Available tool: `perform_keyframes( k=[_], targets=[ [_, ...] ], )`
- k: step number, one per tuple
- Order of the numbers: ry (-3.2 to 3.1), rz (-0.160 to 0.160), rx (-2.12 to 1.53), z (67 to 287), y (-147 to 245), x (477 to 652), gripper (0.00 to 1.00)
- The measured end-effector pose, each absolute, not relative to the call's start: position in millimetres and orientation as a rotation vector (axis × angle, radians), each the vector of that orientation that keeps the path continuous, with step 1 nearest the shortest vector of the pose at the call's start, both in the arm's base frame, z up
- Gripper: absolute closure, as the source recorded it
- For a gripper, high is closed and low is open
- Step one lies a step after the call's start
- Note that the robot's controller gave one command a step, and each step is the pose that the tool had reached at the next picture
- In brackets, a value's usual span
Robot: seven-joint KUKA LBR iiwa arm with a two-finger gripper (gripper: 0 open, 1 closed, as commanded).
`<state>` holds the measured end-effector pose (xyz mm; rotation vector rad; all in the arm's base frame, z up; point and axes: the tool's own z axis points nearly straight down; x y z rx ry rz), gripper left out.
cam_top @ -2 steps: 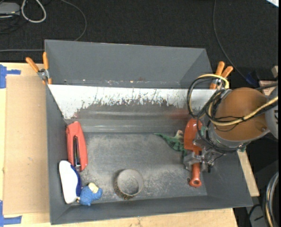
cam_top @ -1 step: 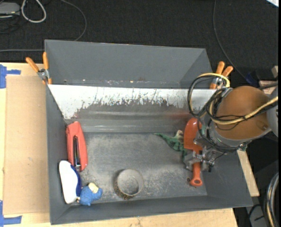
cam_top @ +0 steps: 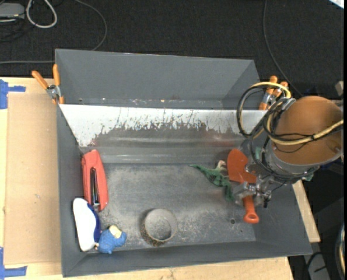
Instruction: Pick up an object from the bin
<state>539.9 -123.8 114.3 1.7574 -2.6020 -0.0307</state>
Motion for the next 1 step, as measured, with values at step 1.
perform_keyframes(
  k=[1],
  targets=[
    [-2.608,-0.019,1.76,144.7,-124.4,542.5,1.0]
  ],
)
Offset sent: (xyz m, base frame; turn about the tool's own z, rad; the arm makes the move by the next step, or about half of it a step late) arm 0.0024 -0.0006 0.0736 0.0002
